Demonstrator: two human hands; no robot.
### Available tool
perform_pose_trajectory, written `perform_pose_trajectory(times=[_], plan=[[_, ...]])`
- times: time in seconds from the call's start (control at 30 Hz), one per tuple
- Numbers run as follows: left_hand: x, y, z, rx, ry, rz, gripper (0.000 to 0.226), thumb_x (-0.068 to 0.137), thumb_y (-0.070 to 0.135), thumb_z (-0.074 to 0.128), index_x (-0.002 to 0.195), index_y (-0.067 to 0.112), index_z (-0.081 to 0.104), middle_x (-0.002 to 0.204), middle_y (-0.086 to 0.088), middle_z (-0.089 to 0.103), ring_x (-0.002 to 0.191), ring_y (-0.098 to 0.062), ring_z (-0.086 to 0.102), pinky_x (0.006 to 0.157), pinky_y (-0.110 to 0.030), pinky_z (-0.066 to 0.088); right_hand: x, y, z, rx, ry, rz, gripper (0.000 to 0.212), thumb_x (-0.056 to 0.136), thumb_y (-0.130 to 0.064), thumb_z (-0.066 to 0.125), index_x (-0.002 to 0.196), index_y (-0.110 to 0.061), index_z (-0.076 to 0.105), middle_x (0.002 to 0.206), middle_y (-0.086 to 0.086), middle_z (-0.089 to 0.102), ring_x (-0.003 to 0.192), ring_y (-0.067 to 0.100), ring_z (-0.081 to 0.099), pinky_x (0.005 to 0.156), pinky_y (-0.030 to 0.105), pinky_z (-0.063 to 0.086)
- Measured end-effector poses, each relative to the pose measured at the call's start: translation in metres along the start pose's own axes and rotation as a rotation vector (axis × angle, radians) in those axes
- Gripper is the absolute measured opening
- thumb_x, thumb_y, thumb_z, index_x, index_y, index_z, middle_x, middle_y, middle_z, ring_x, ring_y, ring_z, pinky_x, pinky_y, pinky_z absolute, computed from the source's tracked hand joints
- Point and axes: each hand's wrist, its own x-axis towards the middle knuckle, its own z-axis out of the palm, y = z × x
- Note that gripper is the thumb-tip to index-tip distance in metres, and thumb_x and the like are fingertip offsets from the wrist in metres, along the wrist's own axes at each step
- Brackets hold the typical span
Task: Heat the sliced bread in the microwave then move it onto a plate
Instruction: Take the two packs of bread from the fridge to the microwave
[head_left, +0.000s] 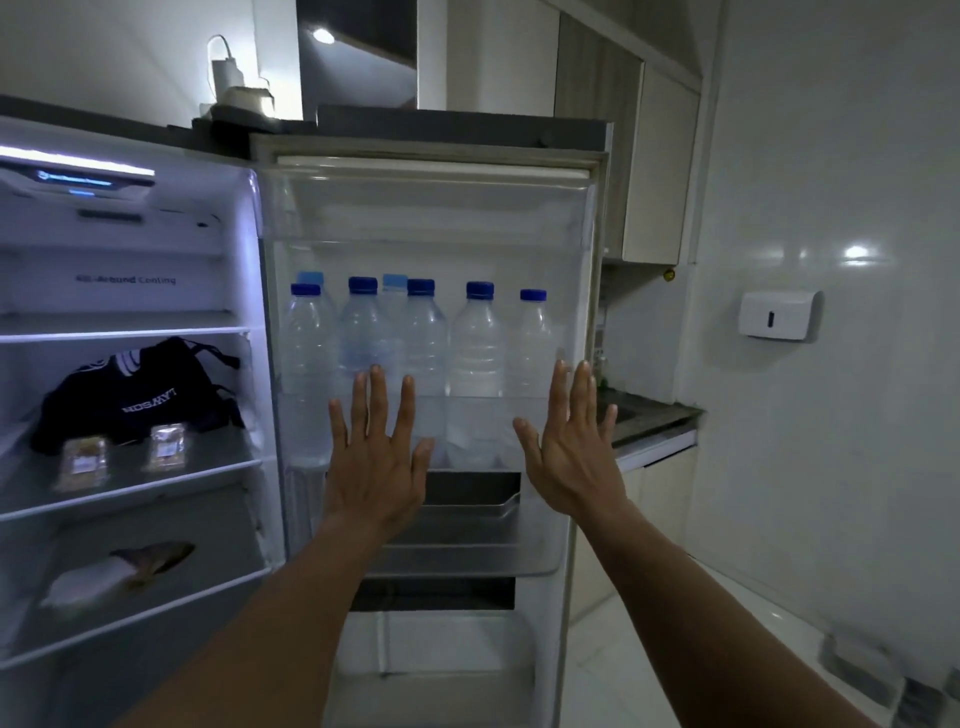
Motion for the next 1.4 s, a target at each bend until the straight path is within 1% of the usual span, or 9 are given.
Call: perform_pose_trajectory(times=[0.13, 0.37, 0.6, 0.7, 0.83, 0.93, 1.1, 1.27, 1.4], plan=[[0.007, 0.006, 0.01, 0.032, -0.013, -0.008, 0.074, 0.099, 0.053, 0.021, 0.157, 0.013, 0.0, 0.162, -0.019, -0.012, 0.151, -0.036, -0.008, 0.119, -0.06, 0.004, 0.013, 0.01, 0.005, -0.004, -0.057, 0.032, 0.083, 0.1, -0.065, 0.02, 0.147, -0.029, -0.039, 0.155, 0.002, -0.043, 0.146, 0.022, -0.032, 0.114, 0.049, -0.02], [0.021, 0.022, 0.029, 0.047, 0.018, -0.041, 0.074, 0.097, 0.053, 0.021, 0.157, 0.012, 0.008, 0.163, -0.02, -0.006, 0.151, -0.037, -0.003, 0.118, -0.062, 0.008, 0.036, 0.028, 0.008, 0.044, -0.146, 0.027, 0.081, 0.102, -0.061, 0.021, 0.15, -0.025, -0.034, 0.159, 0.003, -0.038, 0.146, 0.021, -0.032, 0.118, 0.053, -0.013], [0.029, 0.028, 0.039, 0.097, 0.021, -0.05, 0.071, 0.097, 0.051, 0.025, 0.157, 0.016, 0.013, 0.163, -0.019, -0.003, 0.151, -0.037, -0.002, 0.118, -0.063, 0.008, 0.056, 0.037, 0.013, 0.069, -0.201, 0.042, 0.078, 0.107, -0.047, 0.026, 0.151, -0.019, -0.032, 0.159, 0.007, -0.037, 0.147, 0.024, -0.031, 0.121, 0.055, -0.009], [0.031, 0.027, 0.045, 0.123, 0.031, -0.039, 0.072, 0.096, 0.049, 0.033, 0.157, 0.015, 0.014, 0.163, -0.02, -0.003, 0.151, -0.037, -0.001, 0.117, -0.063, 0.008, 0.063, 0.04, 0.019, 0.084, -0.201, 0.048, 0.078, 0.107, -0.044, 0.027, 0.15, -0.018, -0.033, 0.158, 0.008, -0.037, 0.147, 0.026, -0.029, 0.121, 0.054, -0.01], [0.036, 0.03, 0.052, 0.139, 0.04, -0.051, 0.072, 0.096, 0.051, 0.03, 0.157, 0.015, 0.016, 0.163, -0.02, -0.001, 0.151, -0.039, 0.001, 0.116, -0.065, 0.01, 0.071, 0.047, 0.023, 0.104, -0.197, 0.036, 0.078, 0.107, -0.045, 0.027, 0.15, -0.02, -0.033, 0.159, 0.007, -0.036, 0.148, 0.026, -0.028, 0.118, 0.053, -0.011], [0.036, 0.034, 0.056, 0.148, 0.045, -0.085, 0.074, 0.095, 0.051, 0.033, 0.157, 0.014, 0.014, 0.163, -0.021, -0.001, 0.15, -0.04, -0.001, 0.117, -0.065, 0.007, 0.069, 0.051, 0.025, 0.108, -0.164, -0.002, 0.079, 0.106, -0.047, 0.028, 0.15, -0.023, -0.033, 0.16, 0.005, -0.036, 0.148, 0.025, -0.028, 0.119, 0.053, -0.01], [0.035, 0.037, 0.053, 0.16, 0.036, -0.094, 0.073, 0.097, 0.052, 0.025, 0.157, 0.014, 0.011, 0.163, -0.021, -0.004, 0.15, -0.039, -0.003, 0.117, -0.064, 0.005, 0.065, 0.053, 0.022, 0.139, -0.137, -0.029, 0.078, 0.107, -0.045, 0.028, 0.152, -0.021, -0.03, 0.16, 0.004, -0.035, 0.148, 0.023, -0.028, 0.117, 0.049, -0.013], [0.033, 0.036, 0.046, 0.145, 0.009, -0.081, 0.071, 0.098, 0.053, 0.018, 0.157, 0.015, 0.012, 0.163, -0.02, -0.001, 0.151, -0.038, -0.002, 0.117, -0.064, 0.005, 0.06, 0.046, 0.015, 0.124, -0.159, -0.014, 0.08, 0.107, -0.042, 0.032, 0.152, -0.017, -0.03, 0.161, 0.007, -0.033, 0.148, 0.025, -0.028, 0.121, 0.056, -0.008], [0.03, 0.033, 0.03, 0.101, 0.002, -0.05, 0.067, 0.099, 0.052, 0.015, 0.158, 0.019, 0.008, 0.164, -0.018, -0.002, 0.151, -0.035, -0.004, 0.118, -0.064, 0.003, 0.046, 0.031, 0.006, 0.075, -0.079, -0.024, 0.08, 0.106, -0.04, 0.036, 0.156, -0.02, -0.023, 0.164, 0.012, -0.024, 0.15, 0.029, -0.023, 0.119, 0.054, -0.011]])
